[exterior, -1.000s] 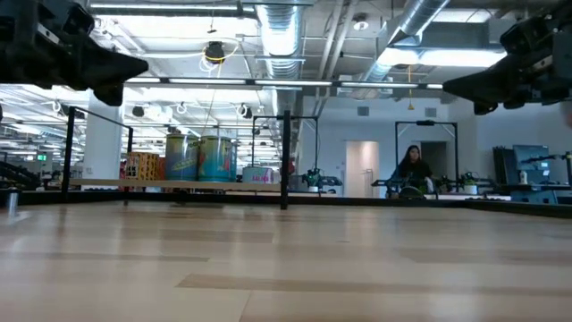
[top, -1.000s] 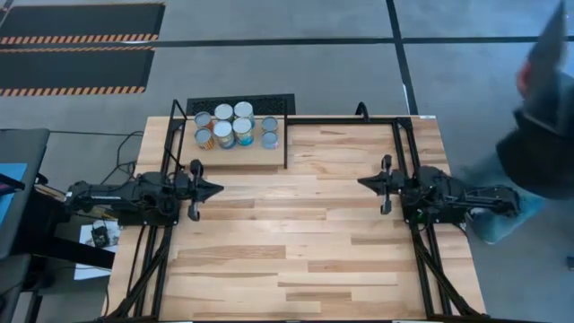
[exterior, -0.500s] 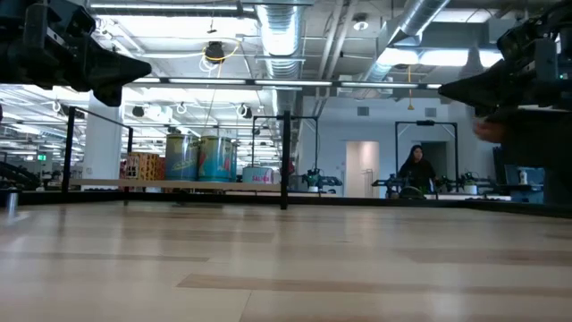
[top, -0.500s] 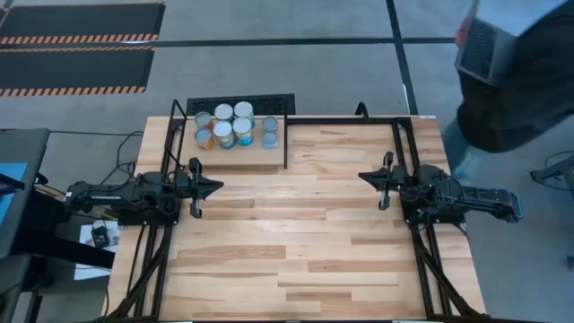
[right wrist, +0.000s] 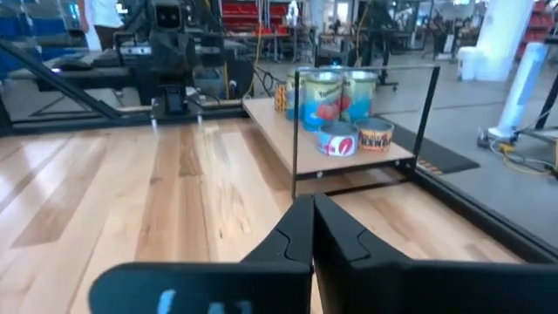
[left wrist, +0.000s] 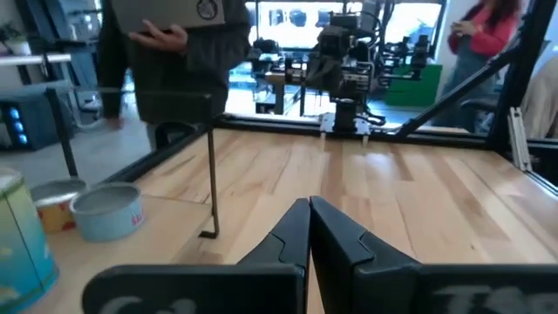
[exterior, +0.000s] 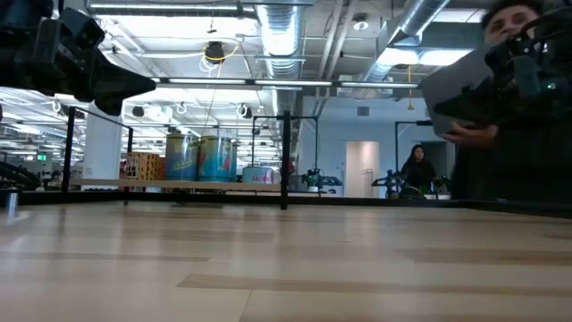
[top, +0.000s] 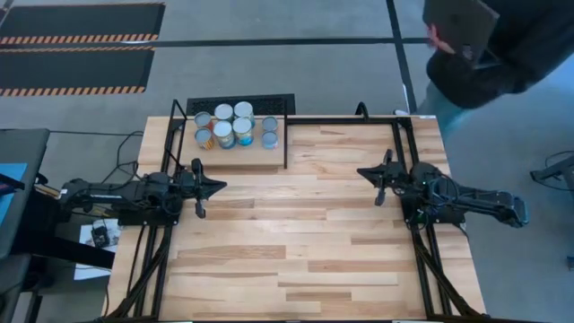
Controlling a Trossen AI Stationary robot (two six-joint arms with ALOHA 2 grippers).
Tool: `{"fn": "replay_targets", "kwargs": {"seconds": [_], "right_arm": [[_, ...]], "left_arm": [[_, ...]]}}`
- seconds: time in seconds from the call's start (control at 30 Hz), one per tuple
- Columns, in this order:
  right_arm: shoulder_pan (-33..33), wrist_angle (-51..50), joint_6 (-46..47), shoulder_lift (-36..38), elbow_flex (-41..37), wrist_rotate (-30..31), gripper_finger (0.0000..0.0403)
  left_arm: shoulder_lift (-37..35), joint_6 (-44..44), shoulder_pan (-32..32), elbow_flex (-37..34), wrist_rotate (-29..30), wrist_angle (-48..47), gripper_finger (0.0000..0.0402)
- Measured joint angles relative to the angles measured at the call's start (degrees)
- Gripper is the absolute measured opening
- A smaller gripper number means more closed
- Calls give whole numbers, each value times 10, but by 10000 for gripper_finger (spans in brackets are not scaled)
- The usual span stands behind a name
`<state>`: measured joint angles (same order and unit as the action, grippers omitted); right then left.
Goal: Pick and place cans onto a shelf
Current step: Return to Home Position
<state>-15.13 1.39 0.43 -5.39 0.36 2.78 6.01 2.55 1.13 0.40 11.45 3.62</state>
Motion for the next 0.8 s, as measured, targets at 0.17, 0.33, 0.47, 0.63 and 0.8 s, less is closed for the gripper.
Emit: {"fn": "replay_targets", "kwargs": {"seconds": [0.17,0.33,0.47,0.63,0.8], "right_arm": [[10,12,-22,-1,0,-12,11],[10,24,-32,32,1,-8,16],[3,-4,-21,43,2,3,28],[0,-6,-19,39,3,1,37],[0,-8,-19,39,3,1,38]], "left_arm": [[-33,-23,0,0,-2,1,0],[-58,-23,0,0,-53,-9,0],[-40,-20,0,0,-56,-10,0],[-33,-23,0,0,-56,-9,0],[-33,-29,0,0,-55,-9,0]]}}
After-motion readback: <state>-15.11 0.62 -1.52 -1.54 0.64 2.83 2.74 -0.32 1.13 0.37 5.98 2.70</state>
